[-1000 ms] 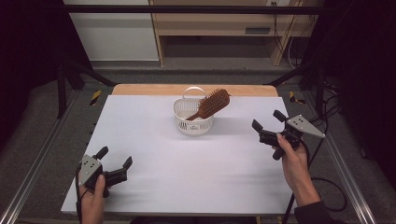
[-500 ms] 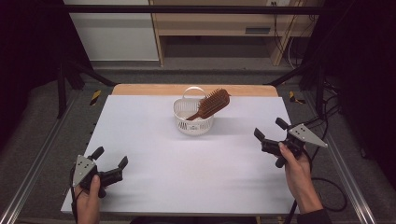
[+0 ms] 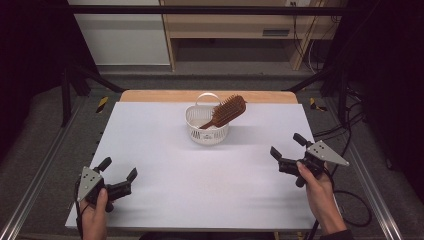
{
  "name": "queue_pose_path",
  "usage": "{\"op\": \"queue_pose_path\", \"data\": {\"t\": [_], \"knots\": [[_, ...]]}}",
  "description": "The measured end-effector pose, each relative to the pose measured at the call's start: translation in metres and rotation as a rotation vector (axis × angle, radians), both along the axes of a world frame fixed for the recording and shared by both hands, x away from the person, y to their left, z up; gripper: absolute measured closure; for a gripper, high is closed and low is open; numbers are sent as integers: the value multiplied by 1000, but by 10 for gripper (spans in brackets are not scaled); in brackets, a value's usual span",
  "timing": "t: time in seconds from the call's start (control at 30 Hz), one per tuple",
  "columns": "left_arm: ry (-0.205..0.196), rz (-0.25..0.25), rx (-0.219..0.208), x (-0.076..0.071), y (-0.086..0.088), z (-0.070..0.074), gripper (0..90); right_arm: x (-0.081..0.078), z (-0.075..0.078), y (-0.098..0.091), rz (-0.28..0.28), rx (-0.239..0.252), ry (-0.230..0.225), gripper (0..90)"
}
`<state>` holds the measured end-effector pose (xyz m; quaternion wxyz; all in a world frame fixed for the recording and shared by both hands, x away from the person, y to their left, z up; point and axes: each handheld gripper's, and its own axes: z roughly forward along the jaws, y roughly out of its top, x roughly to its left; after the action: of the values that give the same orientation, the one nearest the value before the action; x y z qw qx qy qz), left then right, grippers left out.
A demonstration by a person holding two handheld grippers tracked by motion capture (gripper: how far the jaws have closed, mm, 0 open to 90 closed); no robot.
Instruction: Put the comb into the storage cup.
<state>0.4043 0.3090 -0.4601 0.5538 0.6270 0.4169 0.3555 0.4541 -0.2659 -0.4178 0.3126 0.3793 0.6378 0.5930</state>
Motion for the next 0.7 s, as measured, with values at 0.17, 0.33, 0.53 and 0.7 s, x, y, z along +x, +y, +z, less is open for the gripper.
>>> {"op": "queue_pose_path", "data": {"t": [0.17, 0.33, 0.53, 0.7], "knots": [[-9, -13, -5, -1, -1, 1, 13, -7, -3, -4, -3, 4, -5, 26], [-9, -25, 6, -1, -2, 1, 13, -13, -6, -10, -10, 9, -5, 26], [-15, -35, 4, -2, -3, 1, 12, -18, -12, -15, -13, 16, -2, 26], [-18, -45, -6, -2, -4, 2, 13, -20, -14, -18, -14, 17, -5, 26]]}}
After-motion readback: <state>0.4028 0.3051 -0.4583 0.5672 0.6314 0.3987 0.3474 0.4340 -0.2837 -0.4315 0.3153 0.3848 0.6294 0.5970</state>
